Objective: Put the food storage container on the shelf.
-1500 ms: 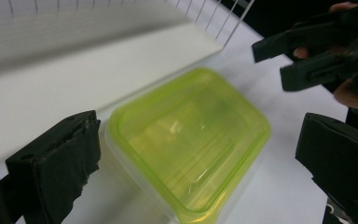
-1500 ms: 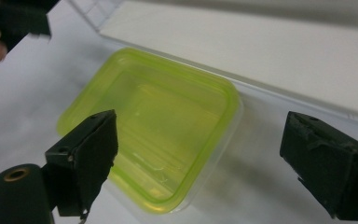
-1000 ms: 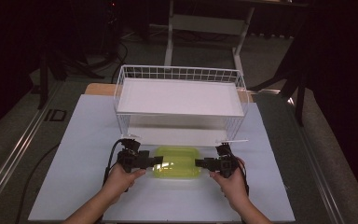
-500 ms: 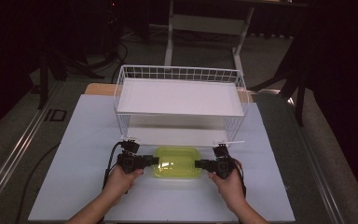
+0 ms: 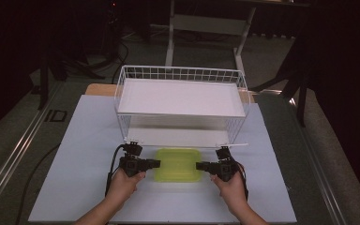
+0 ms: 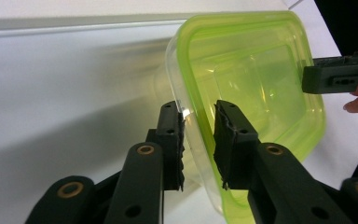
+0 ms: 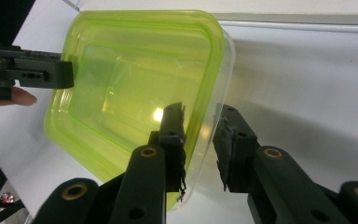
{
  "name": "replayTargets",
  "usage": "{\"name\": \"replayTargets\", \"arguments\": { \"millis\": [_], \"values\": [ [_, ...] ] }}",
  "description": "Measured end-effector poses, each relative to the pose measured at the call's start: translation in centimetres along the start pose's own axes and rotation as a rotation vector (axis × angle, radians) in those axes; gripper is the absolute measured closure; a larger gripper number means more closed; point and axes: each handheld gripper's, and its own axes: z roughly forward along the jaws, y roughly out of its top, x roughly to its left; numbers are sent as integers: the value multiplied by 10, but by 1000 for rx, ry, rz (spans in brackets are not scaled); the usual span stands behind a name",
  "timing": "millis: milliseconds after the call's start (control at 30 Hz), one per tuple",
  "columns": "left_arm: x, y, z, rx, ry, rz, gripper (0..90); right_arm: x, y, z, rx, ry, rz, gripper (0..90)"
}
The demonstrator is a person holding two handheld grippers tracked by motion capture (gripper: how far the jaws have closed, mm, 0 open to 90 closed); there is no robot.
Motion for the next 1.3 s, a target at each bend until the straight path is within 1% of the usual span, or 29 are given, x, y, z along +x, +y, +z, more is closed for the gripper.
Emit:
{"name": "replayTargets", "arguments": {
  "millis": [100, 200, 233, 300, 367, 400, 500, 533, 567, 633, 700, 733, 767, 867, 933, 967, 1100, 1200, 1300],
  "values": [
    [-5, -2, -4, 15, 0, -4, 762, -1, -3, -3, -5, 28, 32, 770],
    [-8, -5, -6, 23, -1, 1, 777, 2, -5, -4, -13, 25, 26, 784],
    [-12, -8, -8, 22, 9, 5, 782, 4, -6, -6, -24, 15, 19, 793],
    [-15, -8, -11, 15, 12, 17, 792, 6, -7, -8, -34, 0, 4, 794],
    [-14, -6, -13, -11, -1, 4, 800, 8, -7, -10, -52, -6, -7, 795],
    [-14, -4, -14, -29, -2, 4, 804, 9, -7, -11, -60, -2, -4, 795],
    [-16, 4, -16, -76, -5, 19, 808, 11, -2, -15, -90, -8, -4, 795],
    [-16, 4, -16, -76, -5, 19, 808, 11, -2, -15, -90, -8, -4, 795],
    [-17, 9, -16, -98, -1, 40, 808, 11, 4, -17, -107, -15, 1, 795],
    [-17, 15, -15, -124, -3, 41, 808, 9, 10, -18, -116, -14, 9, 795],
    [-16, 21, -14, -160, -5, 52, 807, 8, 16, -19, -136, -23, 10, 795],
    [-16, 21, -14, -160, -5, 52, 808, 8, 16, -19, -136, -23, 10, 795],
    [-15, 27, -15, -195, -12, 62, 809, 7, 23, -20, -159, -23, 20, 794],
    [-13, 35, -13, -235, -5, 82, 809, 7, 31, -19, -187, -30, 22, 795],
    [-11, 37, -11, -242, -7, 81, 809, 6, 34, -18, -194, -35, 19, 795],
    [-8, 40, -7, -255, 0, 86, 808, 5, 40, -16, -203, -46, 17, 794],
    [-3, 45, 0, -256, 10, 79, 808, 3, 45, -11, -207, -69, 7, 794],
    [1, 48, 8, -254, 13, 66, 807, -5, 49, -3, -206, -83, 25, 793],
    [5, 51, 15, -255, 22, 66, 807, -9, 50, 2, -209, -93, 28, 793]
  ]
}}
